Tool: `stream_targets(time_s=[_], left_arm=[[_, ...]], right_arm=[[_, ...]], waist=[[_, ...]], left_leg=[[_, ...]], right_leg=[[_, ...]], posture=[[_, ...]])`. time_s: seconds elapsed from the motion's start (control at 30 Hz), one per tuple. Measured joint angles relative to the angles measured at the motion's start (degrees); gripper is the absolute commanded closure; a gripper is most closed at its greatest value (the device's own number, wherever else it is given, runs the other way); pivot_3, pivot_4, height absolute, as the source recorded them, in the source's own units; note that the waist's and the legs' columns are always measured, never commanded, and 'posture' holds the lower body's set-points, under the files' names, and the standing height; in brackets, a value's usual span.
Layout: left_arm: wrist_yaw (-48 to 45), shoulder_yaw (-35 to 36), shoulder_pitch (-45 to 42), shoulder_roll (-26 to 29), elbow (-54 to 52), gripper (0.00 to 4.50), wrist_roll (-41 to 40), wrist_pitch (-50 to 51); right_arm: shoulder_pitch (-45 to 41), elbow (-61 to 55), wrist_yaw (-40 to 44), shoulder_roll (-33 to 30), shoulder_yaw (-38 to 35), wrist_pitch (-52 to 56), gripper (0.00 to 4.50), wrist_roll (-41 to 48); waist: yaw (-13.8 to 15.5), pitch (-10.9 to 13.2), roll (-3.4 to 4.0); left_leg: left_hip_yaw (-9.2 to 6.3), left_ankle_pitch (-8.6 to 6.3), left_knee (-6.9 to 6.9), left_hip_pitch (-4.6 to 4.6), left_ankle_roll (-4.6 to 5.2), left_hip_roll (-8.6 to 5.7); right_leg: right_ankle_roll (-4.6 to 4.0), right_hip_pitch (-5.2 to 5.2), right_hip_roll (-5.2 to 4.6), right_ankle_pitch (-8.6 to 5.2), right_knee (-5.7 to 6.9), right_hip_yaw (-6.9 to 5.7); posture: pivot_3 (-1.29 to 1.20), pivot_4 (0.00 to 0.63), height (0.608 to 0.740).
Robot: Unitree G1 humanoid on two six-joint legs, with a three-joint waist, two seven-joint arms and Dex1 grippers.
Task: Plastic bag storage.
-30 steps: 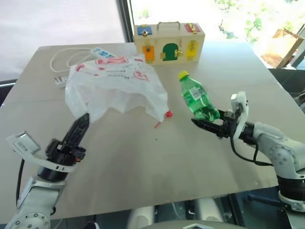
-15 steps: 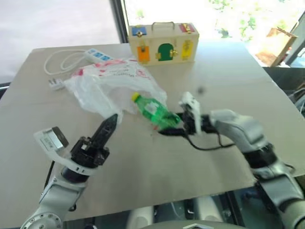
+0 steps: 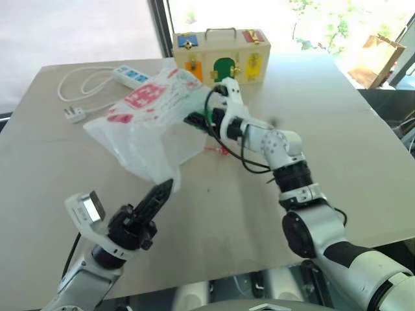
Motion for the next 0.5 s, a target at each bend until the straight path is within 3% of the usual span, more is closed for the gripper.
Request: stream_targets(time_s=[0.1, 0.2, 0.3, 0.5], left_arm=[[-0.07, 0.14, -0.14, -0.39, 2.5, 4.5, 1.06, -0.4], [0.39, 0.97, -1.67, -2.08, 4.72, 4.5, 1.07, -1.46], [2.3, 2.37, -4.36, -3.92, 7.7, 4.5, 1.04, -2.73], [5.31, 4.76, -5.92, -4.99, 10.55, 4.5, 0.84, -3.59]], right_arm=[[0.44, -0.67, -1.39, -0.03, -0.99, -0.09, 0.02, 0.02], [4.43, -5.98, 1.72, -1.59, 2.82, -0.94, 0.02, -1.53], [11.1, -11.26, 9.14, -8.11, 11.6, -0.87, 0.02, -4.74], [16.7, -19.67, 19.32, -21.51, 17.88, -1.17, 0.02, -8.8]], waist=[[-0.23, 0.01, 0.02], [-0.25, -0.01, 0.01], [-0.01, -0.01, 0.01], [-0.14, -0.02, -0.01]], left_leg=[[0.08, 0.01, 0.0, -0.02, -0.01, -0.03], [0.04, -0.01, -0.02, 0.01, 0.01, -0.02], [0.0, -0.01, -0.01, 0.02, 0.03, -0.05], [0.03, -0.04, 0.03, 0.06, 0.1, -0.06]], right_leg=[[0.01, -0.04, -0.08, 0.01, -0.03, 0.07], [0.01, -0.03, -0.06, 0.0, -0.01, 0.04], [0.02, 0.01, -0.06, 0.01, 0.0, 0.03], [0.02, 0.02, -0.06, 0.0, -0.01, 0.06]], posture=[[0.0, 0.15, 0.74], [0.0, 0.15, 0.74], [0.0, 0.15, 0.74], [0.0, 0.15, 0.74]])
